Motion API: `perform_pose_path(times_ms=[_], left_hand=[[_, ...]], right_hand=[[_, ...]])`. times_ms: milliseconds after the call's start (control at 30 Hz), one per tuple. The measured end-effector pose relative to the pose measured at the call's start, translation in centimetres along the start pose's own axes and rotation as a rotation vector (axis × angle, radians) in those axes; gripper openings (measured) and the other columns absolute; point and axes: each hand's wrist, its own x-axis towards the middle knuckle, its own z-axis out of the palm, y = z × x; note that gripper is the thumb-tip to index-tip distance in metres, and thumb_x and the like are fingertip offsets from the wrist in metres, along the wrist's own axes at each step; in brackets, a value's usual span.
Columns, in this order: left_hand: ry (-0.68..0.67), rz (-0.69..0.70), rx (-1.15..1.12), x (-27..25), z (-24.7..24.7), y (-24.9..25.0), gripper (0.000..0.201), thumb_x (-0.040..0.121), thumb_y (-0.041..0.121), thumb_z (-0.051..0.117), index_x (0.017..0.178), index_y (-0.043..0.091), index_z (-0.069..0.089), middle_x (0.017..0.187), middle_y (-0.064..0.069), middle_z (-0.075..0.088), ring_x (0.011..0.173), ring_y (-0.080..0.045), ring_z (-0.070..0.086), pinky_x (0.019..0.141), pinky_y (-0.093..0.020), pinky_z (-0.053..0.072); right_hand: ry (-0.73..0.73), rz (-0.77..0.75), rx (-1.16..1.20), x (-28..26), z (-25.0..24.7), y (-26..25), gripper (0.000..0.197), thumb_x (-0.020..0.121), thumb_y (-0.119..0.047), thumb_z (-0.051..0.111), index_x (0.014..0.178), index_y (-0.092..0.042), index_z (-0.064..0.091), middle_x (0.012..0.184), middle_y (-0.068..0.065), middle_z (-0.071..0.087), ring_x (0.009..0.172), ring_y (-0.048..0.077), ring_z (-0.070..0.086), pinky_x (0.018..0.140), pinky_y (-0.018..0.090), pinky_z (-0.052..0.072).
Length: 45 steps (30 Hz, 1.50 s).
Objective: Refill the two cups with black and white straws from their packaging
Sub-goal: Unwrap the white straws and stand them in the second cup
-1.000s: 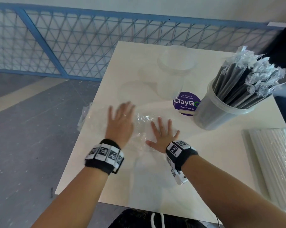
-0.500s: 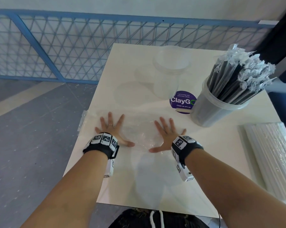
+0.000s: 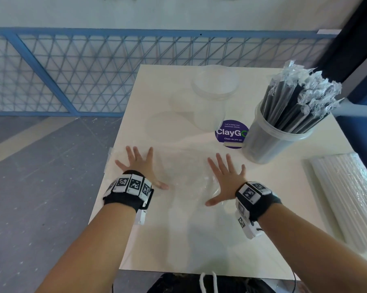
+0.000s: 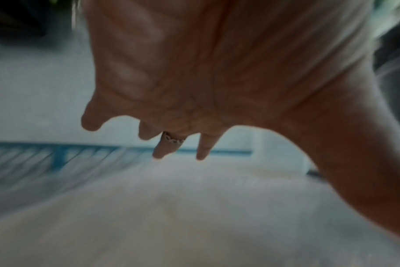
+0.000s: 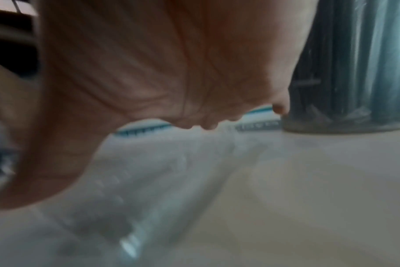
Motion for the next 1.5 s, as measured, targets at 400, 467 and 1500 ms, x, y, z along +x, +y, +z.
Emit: perform_pose_path(times_ms=[400, 467, 1500], left_hand=[[0.201, 0.759, -0.607, -6.0, -10.4, 17.2, 0.118, 0.061, 0.037, 0.083, 0.147, 0.010, 0.006, 0.150, -0.011, 0.029, 0.137, -0.021, 0.032, 0.101, -0.022, 0.028], [0.184, 0.766, -0.579, -5.5, -11.2, 19.6, 0.120, 0.059, 0.036, 0.085, 0.146, 0.007, 0.007, 0.149, -0.013, 0.026, 0.137, -0.022, 0.030, 0.106, -0.027, 0.029], [0.442, 0.966, -0.283, -6.0, -11.2, 27.1, 0.081, 0.085, 0.063, 0.018, 0.149, 0.017, 0.000, 0.159, -0.008, -0.003, 0.146, -0.023, -0.008, 0.119, -0.048, 0.009]], right_hand=[[1.417, 0.014, 0.924, -10.0, -6.6, 6.8, 0.046, 0.070, -0.014, 0.079, 0.099, -0.016, 0.043, 0.090, -0.008, 0.043, 0.074, 0.006, 0.047, 0.075, 0.021, 0.047], [1.385, 0.091, 0.966, -9.9, -8.2, 9.8, 0.068, 0.065, -0.020, 0.082, 0.118, -0.013, 0.040, 0.110, -0.012, 0.038, 0.093, 0.010, 0.049, 0.087, 0.027, 0.045], [0.932, -0.254, 0.557, -8.1, -14.7, 14.4, 0.049, 0.098, -0.021, 0.040, 0.144, -0.015, 0.028, 0.153, 0.003, 0.024, 0.139, 0.010, 0.024, 0.099, -0.004, 0.012]])
